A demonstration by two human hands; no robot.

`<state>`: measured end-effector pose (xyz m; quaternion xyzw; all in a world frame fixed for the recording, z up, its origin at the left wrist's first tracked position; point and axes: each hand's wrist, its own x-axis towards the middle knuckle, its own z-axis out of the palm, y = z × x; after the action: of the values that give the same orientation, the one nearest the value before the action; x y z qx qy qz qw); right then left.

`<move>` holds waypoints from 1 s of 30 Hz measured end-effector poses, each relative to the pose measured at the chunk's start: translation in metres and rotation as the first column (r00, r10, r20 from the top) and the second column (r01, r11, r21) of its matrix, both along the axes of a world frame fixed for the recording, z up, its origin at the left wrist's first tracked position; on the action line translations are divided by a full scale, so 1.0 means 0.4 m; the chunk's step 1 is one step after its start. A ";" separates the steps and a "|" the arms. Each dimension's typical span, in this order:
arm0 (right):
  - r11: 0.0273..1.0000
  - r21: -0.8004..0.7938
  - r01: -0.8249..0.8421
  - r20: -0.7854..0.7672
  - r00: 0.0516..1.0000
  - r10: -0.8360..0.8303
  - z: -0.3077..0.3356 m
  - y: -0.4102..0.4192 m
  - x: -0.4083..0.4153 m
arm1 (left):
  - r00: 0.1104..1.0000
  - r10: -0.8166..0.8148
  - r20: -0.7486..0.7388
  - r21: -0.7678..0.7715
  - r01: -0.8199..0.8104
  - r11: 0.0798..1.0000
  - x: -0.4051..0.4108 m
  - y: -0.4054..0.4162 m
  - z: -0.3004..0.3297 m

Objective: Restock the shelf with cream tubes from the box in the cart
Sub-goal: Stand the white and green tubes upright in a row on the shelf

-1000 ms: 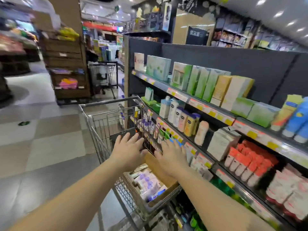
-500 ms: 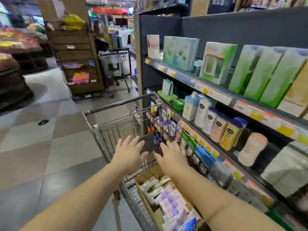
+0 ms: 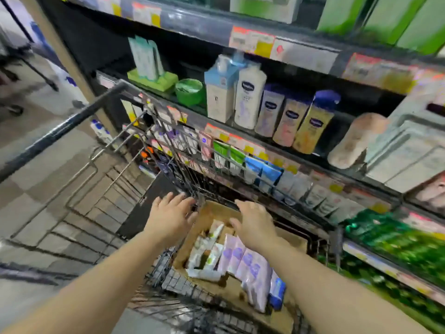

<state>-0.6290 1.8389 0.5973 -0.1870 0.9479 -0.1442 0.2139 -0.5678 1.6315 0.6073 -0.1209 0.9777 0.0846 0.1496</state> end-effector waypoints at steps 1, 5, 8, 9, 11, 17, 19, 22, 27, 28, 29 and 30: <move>0.999 0.024 0.036 0.038 0.999 -0.037 -0.042 -0.005 0.012 | 0.999 -0.035 0.024 0.014 0.035 0.999 -0.013 -0.017 -0.037; 0.986 0.082 0.146 0.152 0.976 -0.157 -0.185 -0.030 0.061 | 0.980 -0.183 0.079 0.067 0.178 0.982 -0.045 -0.065 -0.187; 0.980 0.121 0.158 0.201 0.963 -0.180 -0.300 -0.048 0.084 | 0.959 -0.262 0.111 0.120 0.249 0.961 -0.059 -0.089 -0.297; 0.980 0.125 0.157 0.218 0.959 -0.181 -0.340 -0.056 0.089 | 0.958 -0.255 0.130 0.149 0.235 0.960 -0.062 -0.094 -0.332; 0.985 0.140 0.106 0.257 0.956 -0.139 -0.433 -0.068 0.101 | 0.965 -0.209 0.156 0.196 0.177 0.964 -0.066 -0.107 -0.396; 0.978 0.171 -0.118 0.410 0.911 0.038 -0.638 -0.093 0.150 | 0.960 -0.265 0.087 0.223 0.240 0.945 -0.080 -0.122 -0.494; 0.969 0.176 -0.175 0.422 0.903 0.086 -0.676 -0.109 0.161 | 0.966 -0.246 0.075 0.232 0.223 0.947 -0.077 -0.120 -0.512; 0.948 0.187 -0.257 0.412 0.897 0.162 -0.702 -0.127 0.166 | 0.971 -0.236 0.024 0.256 0.222 0.941 -0.071 -0.121 -0.534; 0.996 0.071 -0.051 0.453 0.891 0.014 -0.664 -0.093 0.143 | 0.957 -0.288 -0.039 0.256 0.289 0.923 -0.082 -0.132 -0.520; 0.999 0.042 0.018 0.499 0.866 -0.037 -0.647 -0.077 0.133 | 0.955 -0.294 -0.045 0.261 0.296 0.919 -0.082 -0.136 -0.516; 0.996 0.015 0.084 0.549 0.832 -0.078 -0.625 -0.062 0.122 | 0.956 -0.292 -0.040 0.263 0.292 0.920 -0.083 -0.138 -0.509; 0.990 -0.016 0.143 0.592 0.799 -0.106 -0.605 -0.049 0.109 | 0.958 -0.285 -0.029 0.266 0.282 0.922 -0.085 -0.141 -0.504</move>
<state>-0.5852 1.8193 0.3552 -0.0769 0.8402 -0.2370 0.4817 -0.6016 1.5751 0.4057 0.0425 0.9637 0.1927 0.1801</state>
